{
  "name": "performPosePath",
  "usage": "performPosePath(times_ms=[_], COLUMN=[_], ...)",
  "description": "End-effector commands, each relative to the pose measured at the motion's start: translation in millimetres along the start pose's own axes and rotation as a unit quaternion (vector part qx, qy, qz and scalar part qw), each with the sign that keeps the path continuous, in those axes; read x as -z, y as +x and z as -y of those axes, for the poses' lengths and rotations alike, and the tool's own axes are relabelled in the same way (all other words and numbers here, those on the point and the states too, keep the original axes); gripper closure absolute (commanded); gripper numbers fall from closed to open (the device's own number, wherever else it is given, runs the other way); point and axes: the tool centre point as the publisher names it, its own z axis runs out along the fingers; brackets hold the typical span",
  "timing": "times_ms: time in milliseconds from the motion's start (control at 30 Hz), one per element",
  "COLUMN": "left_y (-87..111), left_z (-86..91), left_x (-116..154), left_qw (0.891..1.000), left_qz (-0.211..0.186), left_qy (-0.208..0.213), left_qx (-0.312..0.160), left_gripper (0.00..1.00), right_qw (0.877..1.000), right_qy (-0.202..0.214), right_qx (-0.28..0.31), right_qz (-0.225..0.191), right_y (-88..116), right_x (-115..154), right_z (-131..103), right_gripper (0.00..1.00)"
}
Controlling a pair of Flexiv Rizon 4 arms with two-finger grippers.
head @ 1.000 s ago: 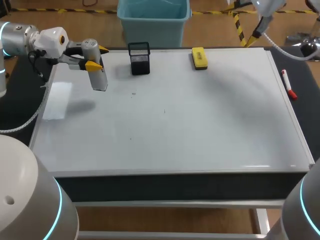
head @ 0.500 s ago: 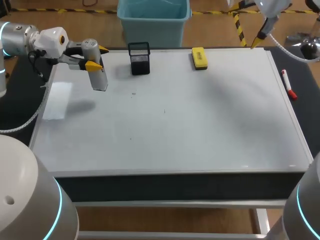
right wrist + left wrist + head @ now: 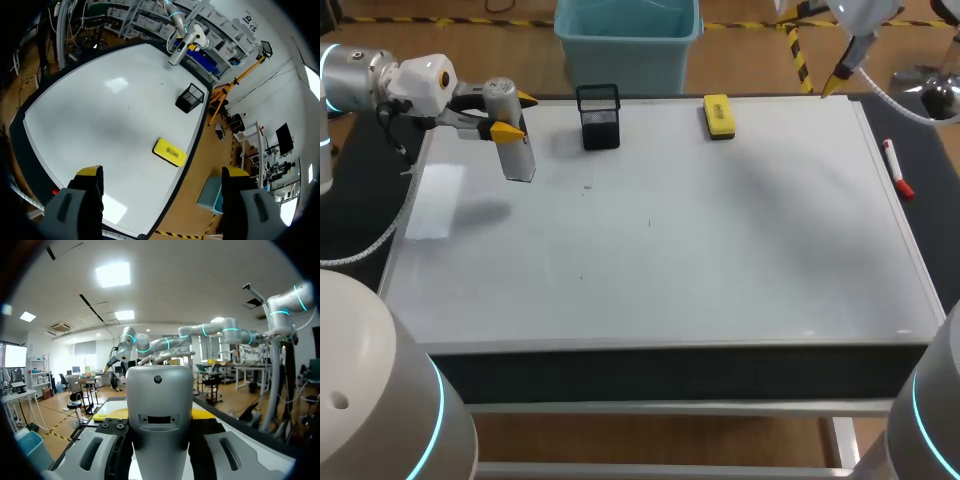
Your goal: Pick up the inspection probe, press it on each red-marked spot on the whiteboard one by one, put down the probe, pick up the eraser, and wipe off all the red marks.
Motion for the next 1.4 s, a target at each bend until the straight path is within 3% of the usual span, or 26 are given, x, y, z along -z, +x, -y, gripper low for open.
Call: performPosePath(times_ms=[33,267,600,800,1133,1400], left_y=[-0.4,-17.0,-69.3,-103.4,-143.7,-165.8], left_z=[1.0,14.4,46.7,62.0,64.7,57.0], left_x=[0,-4,-19,-44,-88,-99], left_qw=[1.0,1.0,1.0,1.0,0.999,0.999], left_qz=[-0.001,0.004,0.011,0.015,0.037,0.045], left_qy=[0.0,-0.014,-0.022,-0.016,-0.016,-0.021], left_qx=[0.0,-0.011,-0.006,-0.008,-0.006,-0.002], left_gripper=[1.0,1.0,1.0,1.0,1.0,1.0], right_qw=[1.0,1.0,1.0,1.0,1.0,1.0], right_qy=[0.002,0.002,0.002,0.002,0.002,0.002], right_qx=[0.001,0.001,0.001,0.001,0.001,0.001], right_qz=[-0.001,-0.001,-0.001,-0.001,-0.001,-0.001], right_y=[0,0,0,0,0,0], right_x=[1,1,1,1,1,1], right_z=[0,0,0,0,0,0], right_gripper=[0.0,0.0,0.0,0.0,0.0,0.0])
